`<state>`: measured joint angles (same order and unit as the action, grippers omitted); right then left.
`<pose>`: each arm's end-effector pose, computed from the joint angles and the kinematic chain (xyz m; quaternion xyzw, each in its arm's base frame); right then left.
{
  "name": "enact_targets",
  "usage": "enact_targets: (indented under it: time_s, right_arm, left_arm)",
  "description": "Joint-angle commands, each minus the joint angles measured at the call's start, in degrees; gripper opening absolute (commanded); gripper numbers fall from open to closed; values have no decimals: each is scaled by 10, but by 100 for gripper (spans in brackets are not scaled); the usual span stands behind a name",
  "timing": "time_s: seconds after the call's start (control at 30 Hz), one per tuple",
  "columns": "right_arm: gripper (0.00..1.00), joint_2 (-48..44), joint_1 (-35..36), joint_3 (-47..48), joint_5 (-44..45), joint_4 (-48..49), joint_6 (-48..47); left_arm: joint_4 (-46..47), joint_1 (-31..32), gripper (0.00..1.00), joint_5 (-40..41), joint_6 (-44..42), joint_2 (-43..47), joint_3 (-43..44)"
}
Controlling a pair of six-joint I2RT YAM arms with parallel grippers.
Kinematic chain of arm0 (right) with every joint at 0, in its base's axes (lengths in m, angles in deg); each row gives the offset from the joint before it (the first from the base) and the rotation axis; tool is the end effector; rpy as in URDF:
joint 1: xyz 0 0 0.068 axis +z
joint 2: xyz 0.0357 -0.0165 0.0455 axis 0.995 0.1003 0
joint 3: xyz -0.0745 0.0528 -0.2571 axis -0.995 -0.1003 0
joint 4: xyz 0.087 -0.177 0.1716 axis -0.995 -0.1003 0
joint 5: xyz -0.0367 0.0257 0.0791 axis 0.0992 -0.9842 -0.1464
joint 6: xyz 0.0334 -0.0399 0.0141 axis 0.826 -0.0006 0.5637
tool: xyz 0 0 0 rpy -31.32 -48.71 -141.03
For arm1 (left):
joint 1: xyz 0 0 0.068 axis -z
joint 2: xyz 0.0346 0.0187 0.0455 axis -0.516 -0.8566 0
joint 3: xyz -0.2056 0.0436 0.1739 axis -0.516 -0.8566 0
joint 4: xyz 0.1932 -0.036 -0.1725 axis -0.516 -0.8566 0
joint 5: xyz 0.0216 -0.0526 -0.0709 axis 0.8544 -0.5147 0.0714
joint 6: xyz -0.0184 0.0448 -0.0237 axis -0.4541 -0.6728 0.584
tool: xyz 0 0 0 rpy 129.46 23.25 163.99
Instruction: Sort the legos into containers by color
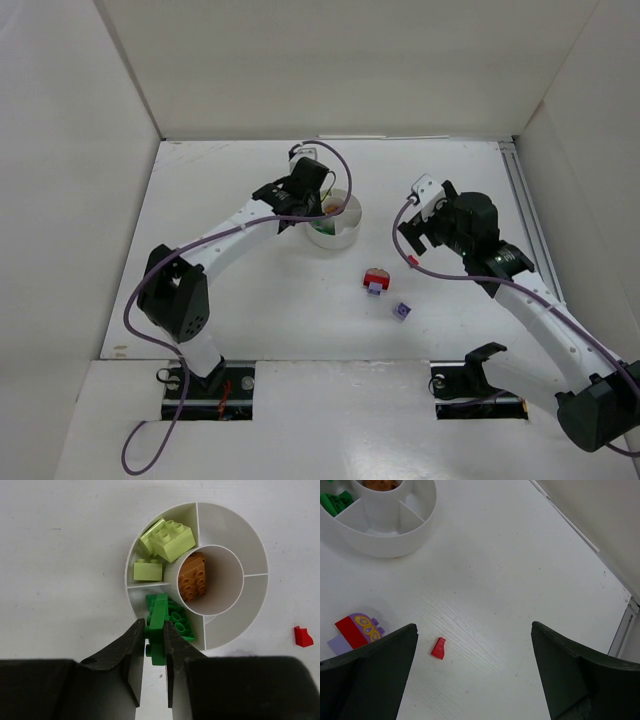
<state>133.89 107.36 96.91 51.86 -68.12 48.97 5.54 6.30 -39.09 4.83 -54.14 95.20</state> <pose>0.2085 0.0912 0.3172 -0.3668 0.7514 0.0076 0.5485 0.3081 -0.2235 0.2985 0.0102 0.8976 -0.1326 0.4202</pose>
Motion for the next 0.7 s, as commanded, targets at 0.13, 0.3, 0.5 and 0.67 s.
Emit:
enact_targets:
  time_s: [0.13,0.3,0.5,0.67]
  right_arm:
    - [100,-1,-4,1,14,-2,15]
    - [100,4,-4,1,14,-7,15]
    - [100,16,-4,1,19,-18,25]
    - [100,16,-10,-13,42,-37,51]
  left_arm:
    - [-29,-3,0,9,12,-23,57]
    - [-34,-3,21,15,12,-20,52]
    - [-17,-3,47,15,12,26,25]
    - [5,-3,58,-2,0,71,1]
